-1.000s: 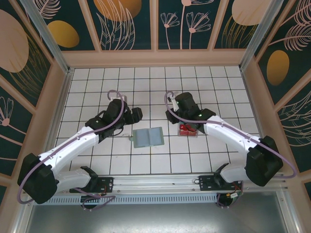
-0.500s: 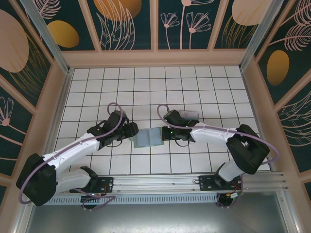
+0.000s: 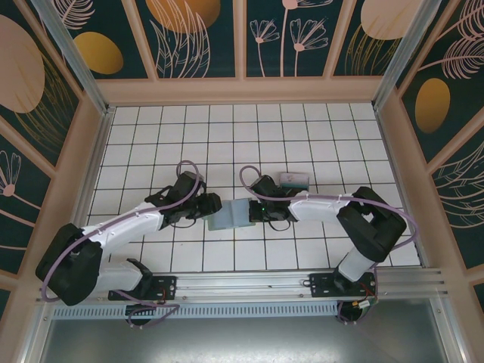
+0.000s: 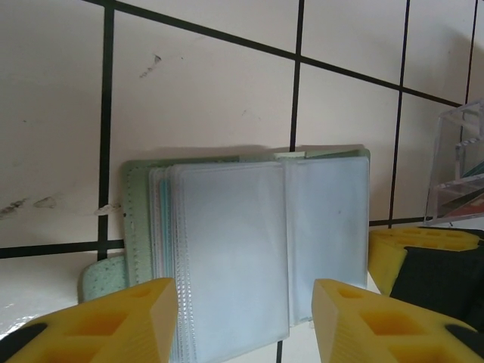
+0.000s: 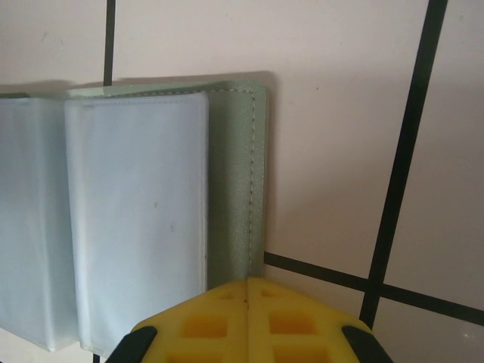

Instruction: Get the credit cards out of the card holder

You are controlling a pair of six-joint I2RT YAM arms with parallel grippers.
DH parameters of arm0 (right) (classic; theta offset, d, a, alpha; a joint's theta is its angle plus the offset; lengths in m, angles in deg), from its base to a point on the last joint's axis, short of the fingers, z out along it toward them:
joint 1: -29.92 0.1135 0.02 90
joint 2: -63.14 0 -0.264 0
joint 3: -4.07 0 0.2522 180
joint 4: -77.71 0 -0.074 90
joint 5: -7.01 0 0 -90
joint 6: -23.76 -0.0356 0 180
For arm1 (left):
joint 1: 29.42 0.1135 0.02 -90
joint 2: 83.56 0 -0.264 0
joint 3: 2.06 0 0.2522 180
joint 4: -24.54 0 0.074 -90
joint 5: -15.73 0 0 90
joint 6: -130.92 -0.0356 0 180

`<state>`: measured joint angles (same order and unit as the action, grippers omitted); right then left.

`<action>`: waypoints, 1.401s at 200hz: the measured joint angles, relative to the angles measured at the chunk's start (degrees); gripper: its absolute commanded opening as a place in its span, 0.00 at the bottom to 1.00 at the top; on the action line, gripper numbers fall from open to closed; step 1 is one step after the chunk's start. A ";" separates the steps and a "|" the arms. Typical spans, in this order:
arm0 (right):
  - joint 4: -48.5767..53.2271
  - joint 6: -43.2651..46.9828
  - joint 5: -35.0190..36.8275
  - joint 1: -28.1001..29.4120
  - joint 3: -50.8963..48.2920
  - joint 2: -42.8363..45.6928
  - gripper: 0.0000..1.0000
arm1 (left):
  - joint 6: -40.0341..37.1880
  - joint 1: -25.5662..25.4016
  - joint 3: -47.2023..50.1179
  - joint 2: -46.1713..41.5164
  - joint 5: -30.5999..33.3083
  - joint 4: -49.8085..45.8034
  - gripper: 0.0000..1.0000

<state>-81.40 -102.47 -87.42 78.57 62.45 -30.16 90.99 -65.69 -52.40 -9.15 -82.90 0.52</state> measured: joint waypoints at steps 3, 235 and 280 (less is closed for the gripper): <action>-0.09 -0.02 0.00 0.00 0.00 -0.02 0.00 | 0.00 0.00 0.00 0.20 -0.04 0.07 0.49; -1.29 -0.20 -0.02 0.11 0.46 -1.01 0.00 | -0.92 -0.66 -0.02 9.11 -5.29 3.74 0.48; -1.27 -0.20 -0.04 0.11 0.50 -1.05 0.00 | -0.94 -1.92 -0.74 10.23 -6.60 4.61 0.50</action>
<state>-82.67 -102.66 -87.46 78.68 62.95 -31.21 90.05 -67.61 -53.14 1.08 -89.50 5.13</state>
